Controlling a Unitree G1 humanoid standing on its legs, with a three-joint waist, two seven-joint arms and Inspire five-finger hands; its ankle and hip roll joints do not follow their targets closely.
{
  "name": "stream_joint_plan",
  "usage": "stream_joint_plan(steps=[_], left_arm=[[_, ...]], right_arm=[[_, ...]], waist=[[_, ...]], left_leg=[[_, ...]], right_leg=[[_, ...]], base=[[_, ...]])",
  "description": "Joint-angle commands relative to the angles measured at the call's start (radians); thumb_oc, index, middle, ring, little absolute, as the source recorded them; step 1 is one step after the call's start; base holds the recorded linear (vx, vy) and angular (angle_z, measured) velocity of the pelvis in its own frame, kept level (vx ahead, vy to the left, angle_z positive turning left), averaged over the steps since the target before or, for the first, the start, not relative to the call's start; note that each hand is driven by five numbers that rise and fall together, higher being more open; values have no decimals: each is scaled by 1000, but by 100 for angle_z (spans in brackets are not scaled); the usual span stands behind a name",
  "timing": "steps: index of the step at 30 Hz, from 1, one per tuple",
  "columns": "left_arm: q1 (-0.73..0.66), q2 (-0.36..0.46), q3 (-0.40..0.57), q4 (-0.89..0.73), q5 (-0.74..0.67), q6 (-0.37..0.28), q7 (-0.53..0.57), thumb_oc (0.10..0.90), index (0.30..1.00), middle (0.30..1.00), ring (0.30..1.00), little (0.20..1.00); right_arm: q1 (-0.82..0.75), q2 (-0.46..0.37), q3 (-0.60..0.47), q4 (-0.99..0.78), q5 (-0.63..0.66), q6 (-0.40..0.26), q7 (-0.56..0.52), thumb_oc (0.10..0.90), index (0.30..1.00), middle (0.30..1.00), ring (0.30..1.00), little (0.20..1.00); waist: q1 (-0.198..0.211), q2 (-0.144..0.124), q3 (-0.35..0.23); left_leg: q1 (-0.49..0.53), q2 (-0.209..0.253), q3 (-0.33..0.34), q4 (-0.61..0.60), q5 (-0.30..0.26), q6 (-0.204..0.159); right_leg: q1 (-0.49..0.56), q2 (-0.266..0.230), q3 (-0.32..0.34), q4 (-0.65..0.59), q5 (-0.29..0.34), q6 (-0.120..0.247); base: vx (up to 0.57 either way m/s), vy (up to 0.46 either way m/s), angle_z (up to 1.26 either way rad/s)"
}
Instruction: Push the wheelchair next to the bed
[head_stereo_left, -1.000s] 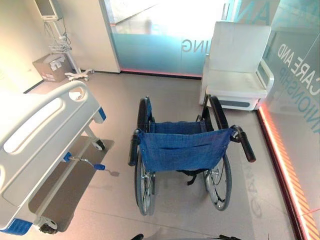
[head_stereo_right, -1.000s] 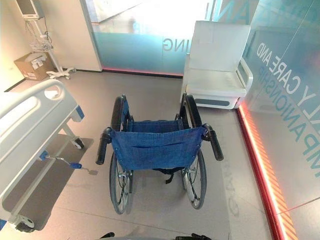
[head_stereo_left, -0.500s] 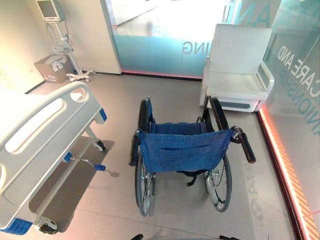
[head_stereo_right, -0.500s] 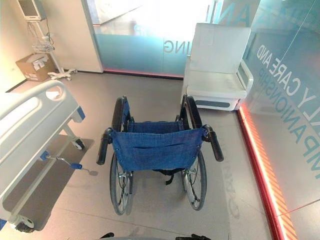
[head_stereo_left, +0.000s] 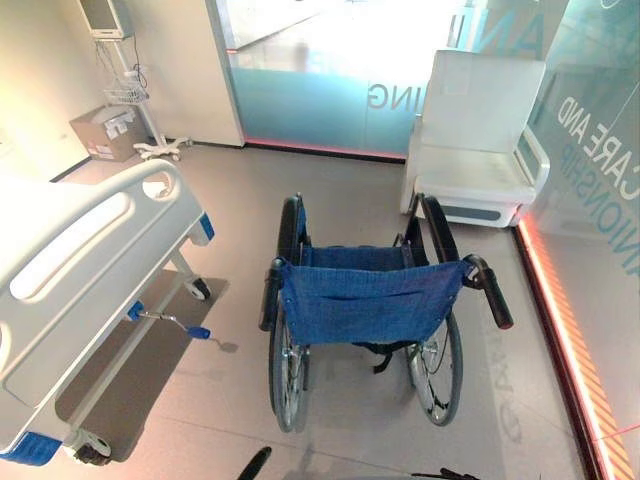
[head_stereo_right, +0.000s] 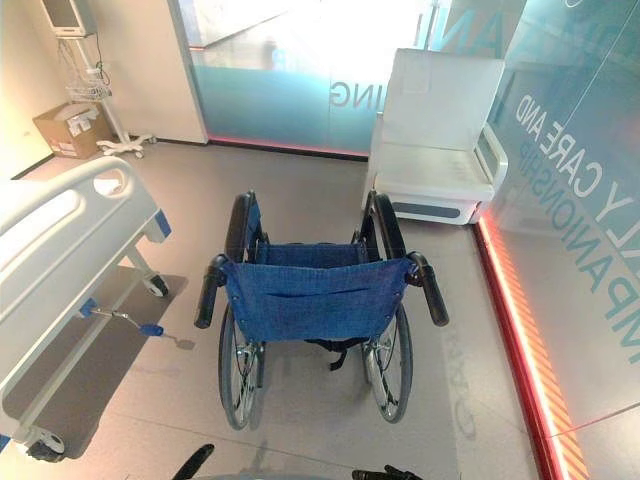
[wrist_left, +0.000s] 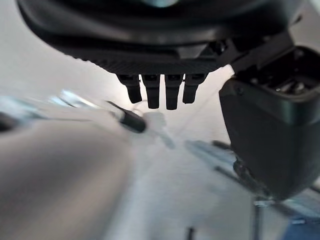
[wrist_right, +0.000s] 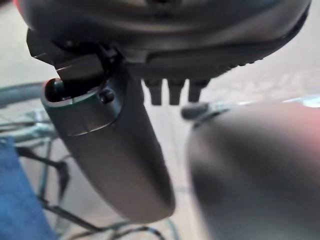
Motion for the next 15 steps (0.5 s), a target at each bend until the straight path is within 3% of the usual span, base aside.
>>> stream_joint_plan(steps=[1, 3, 4, 6, 10, 15], left_arm=[[-59, 52, 25, -104, -25, -100, 30, 800, 900, 900, 900, 900], [-44, 100, 30, -261, -33, -61, 65, 800, 900, 900, 900, 900], [-33, 122, 70, -366, -30, -31, 82, 800, 900, 900, 900, 900], [-6, 139, 115, -441, -40, -48, 79, 800, 900, 900, 900, 900], [31, 199, 203, -603, -71, -85, 71, 800, 900, 900, 900, 900], [20, 245, 271, -777, -101, -138, 102, 800, 900, 900, 900, 900]], right_arm=[[-75, -73, -89, -78, 89, -104, -77, 800, 900, 900, 900, 900], [-107, -153, -107, -143, 154, -131, -90, 800, 900, 900, 900, 900], [-76, -155, -150, -291, 147, -91, -158, 800, 900, 900, 900, 900], [-17, -153, -196, -390, 128, -144, -157, 800, 900, 900, 900, 900], [55, -199, -300, -640, 87, -130, -198, 800, 900, 900, 900, 900], [22, -255, -411, -801, 48, -151, -419, 800, 900, 900, 900, 900]], waist=[[10, 2, 23], [27, 9, 28], [26, 8, 26], [19, 7, 25], [-7, 0, 31], [-12, -2, 36]], left_leg=[[-26, -23, 14, 10, -14, -4], [-20, -22, 8, 10, -15, -7], [-35, -23, 3, 10, -7, -7], [-43, -26, 6, 10, -7, -2], [-37, -28, 13, 10, -11, 3], [-24, -25, 10, 10, -16, -1]], right_leg=[[30, -45, -11, 6, -1, 26], [39, -42, -18, 6, -6, 26], [27, -45, -18, 6, 2, 27], [17, -47, -17, 6, 7, 30], [20, -45, -9, 6, 4, 32], [30, -43, -6, 7, -2, 30]], base=[[14, 31, 1], [15, 20, 0], [-10, 10, 10], [-37, -4, 17], [-4, 0, 3], [27, -3, 0]])
